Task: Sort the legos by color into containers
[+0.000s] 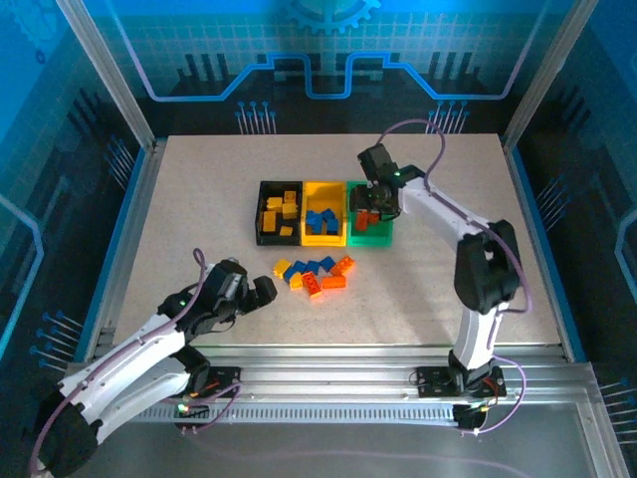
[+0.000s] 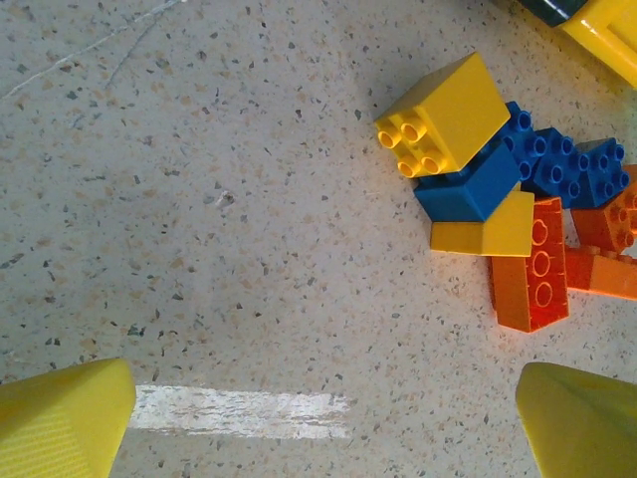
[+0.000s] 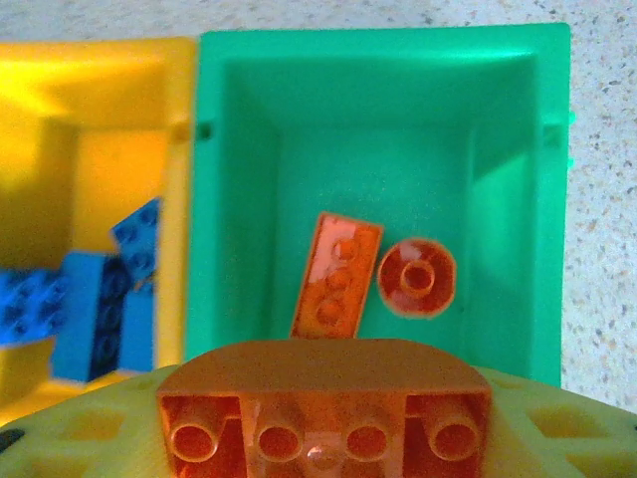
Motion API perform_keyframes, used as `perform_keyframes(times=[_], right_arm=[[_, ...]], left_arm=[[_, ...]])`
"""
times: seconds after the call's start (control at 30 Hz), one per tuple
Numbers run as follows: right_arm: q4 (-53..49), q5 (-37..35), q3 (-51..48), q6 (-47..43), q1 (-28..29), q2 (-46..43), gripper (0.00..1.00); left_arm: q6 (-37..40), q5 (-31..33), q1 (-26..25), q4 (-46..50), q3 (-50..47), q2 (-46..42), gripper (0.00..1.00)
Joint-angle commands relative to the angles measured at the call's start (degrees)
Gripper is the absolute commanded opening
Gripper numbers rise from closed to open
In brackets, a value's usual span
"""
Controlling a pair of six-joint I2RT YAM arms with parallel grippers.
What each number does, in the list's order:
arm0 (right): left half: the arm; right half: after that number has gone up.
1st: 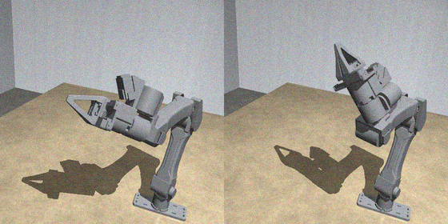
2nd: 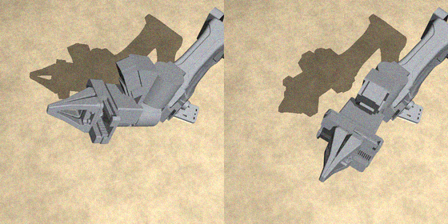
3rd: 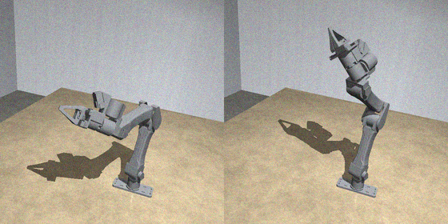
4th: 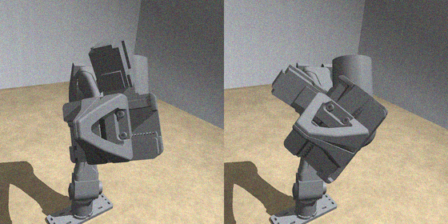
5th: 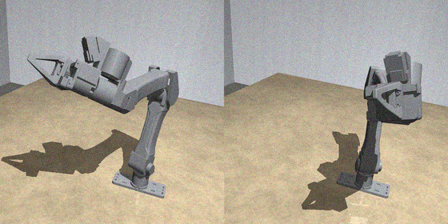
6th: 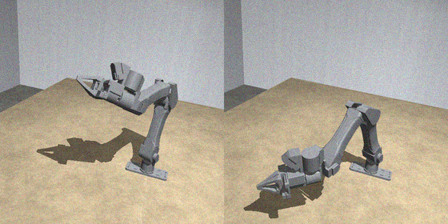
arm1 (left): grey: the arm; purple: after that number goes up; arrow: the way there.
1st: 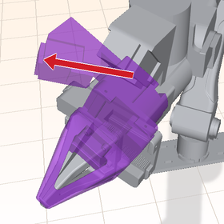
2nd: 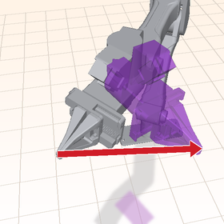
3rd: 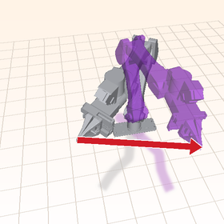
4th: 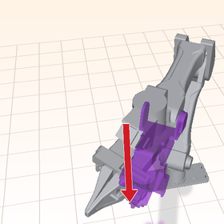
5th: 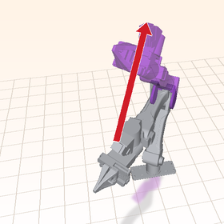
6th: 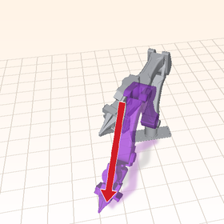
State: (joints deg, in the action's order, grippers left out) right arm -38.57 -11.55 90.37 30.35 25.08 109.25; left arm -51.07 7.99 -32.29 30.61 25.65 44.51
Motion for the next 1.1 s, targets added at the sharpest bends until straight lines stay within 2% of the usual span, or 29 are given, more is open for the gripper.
perform_keyframes(times=[0.0, 0.17, 0.33, 0.47, 0.57, 0.67, 0.83, 0.93, 1.07], right_arm=[[-3.4, -0.1, 6.9, 1.9, -1.0, 4.8, 0.64], [-3.9, 0.9, 11.1, 2.0, -1.1, 7.6, 0.81], [-3.5, 1.7, 10.9, 2.0, -1.1, 4.5, 0.82], [-1.0, 3.3, 5.1, 2.0, -0.6, -1.4, 0.81], [1.4, 5.0, -2.4, 2.4, -0.5, -6.7, 0.8], [3.3, 5.9, -10.2, 2.8, -0.6, -12.3, 0.79], [4.6, 7.0, -20.4, 3.1, -1.3, -20.7, 0.78], [4.9, 7.1, -24.4, 3.1, -2.3, -24.8, 0.78], [5.6, 8.4, -28.0, 3.1, -4.4, -28.5, 0.78]], left_arm=[[0.8, -1.3, 0.4, 2.1, 0.8, -0.8, 0.99], [1.4, -1.5, 0.4, 2.1, 0.9, -0.7, 0.99], [3.7, -2.0, 0.4, 1.3, 2.8, 0.6, 0.99], [8.0, -5.3, 0.3, -2.0, 6.3, 5.5, 0.99], [11.8, -6.3, -2.8, -4.3, 11.7, 13.0, 0.99], [17.2, -3.5, -8.5, -3.9, 19.0, 23.4, 0.95], [25.2, 1.3, -15.7, -3.2, 30.4, 39.3, 0.83], [29.4, 4.4, -17.4, -3.0, 35.4, 46.4, 0.77], [34.2, 7.8, -19.1, -4.3, 39.4, 52.6, 0.76]])
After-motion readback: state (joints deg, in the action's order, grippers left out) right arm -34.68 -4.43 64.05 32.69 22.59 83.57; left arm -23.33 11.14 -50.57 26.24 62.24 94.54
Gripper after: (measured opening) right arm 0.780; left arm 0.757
